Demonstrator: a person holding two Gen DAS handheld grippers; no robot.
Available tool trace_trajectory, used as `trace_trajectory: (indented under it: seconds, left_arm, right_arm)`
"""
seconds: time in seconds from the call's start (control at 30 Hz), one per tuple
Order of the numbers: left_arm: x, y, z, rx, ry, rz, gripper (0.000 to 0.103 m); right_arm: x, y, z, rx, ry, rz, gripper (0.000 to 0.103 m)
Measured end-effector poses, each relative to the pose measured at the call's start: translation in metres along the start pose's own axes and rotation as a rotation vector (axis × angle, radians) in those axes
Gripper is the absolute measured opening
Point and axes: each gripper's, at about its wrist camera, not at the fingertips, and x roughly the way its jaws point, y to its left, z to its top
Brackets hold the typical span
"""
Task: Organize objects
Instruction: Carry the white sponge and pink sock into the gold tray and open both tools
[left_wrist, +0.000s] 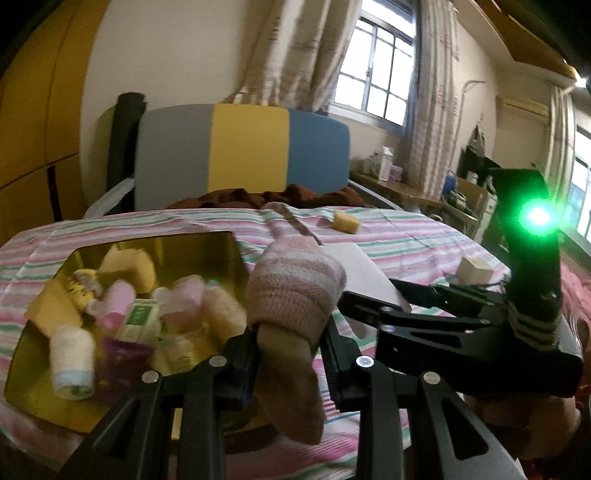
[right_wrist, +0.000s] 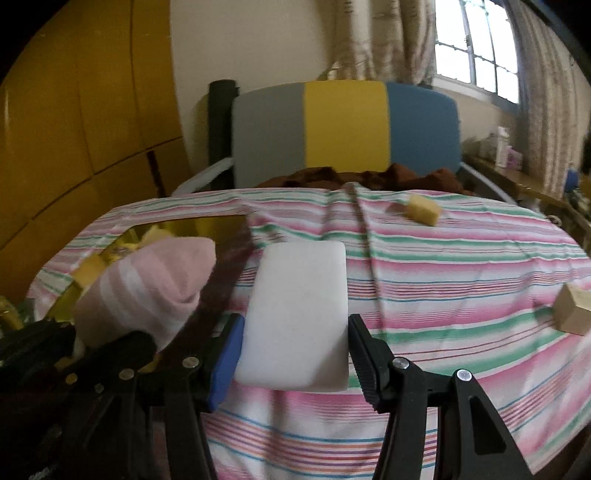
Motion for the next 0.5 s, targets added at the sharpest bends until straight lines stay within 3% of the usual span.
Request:
trace_trajectory:
  seconds: [0.27, 0.37, 0.5]
  left_arm:
    - [-0.006, 0.052, 0.002, -0.111, -0.008, 0.072, 0.03]
    - [-0.004, 0.065, 0.0, -0.13, 0.017, 0.082, 0.03]
    - [-0.001, 0.08, -0.003, -0.136, 0.063, 0.102, 0.03]
  right_arm:
    - [0.011, 0.038, 0.016, -0.045, 0.035, 0.117, 0.057]
    - [0.024, 0.052, 0.031, -0.07, 0.058, 0.172, 0.058]
    - [0.048, 0.073, 0.056, -0.181, 0.073, 0.181, 0.059]
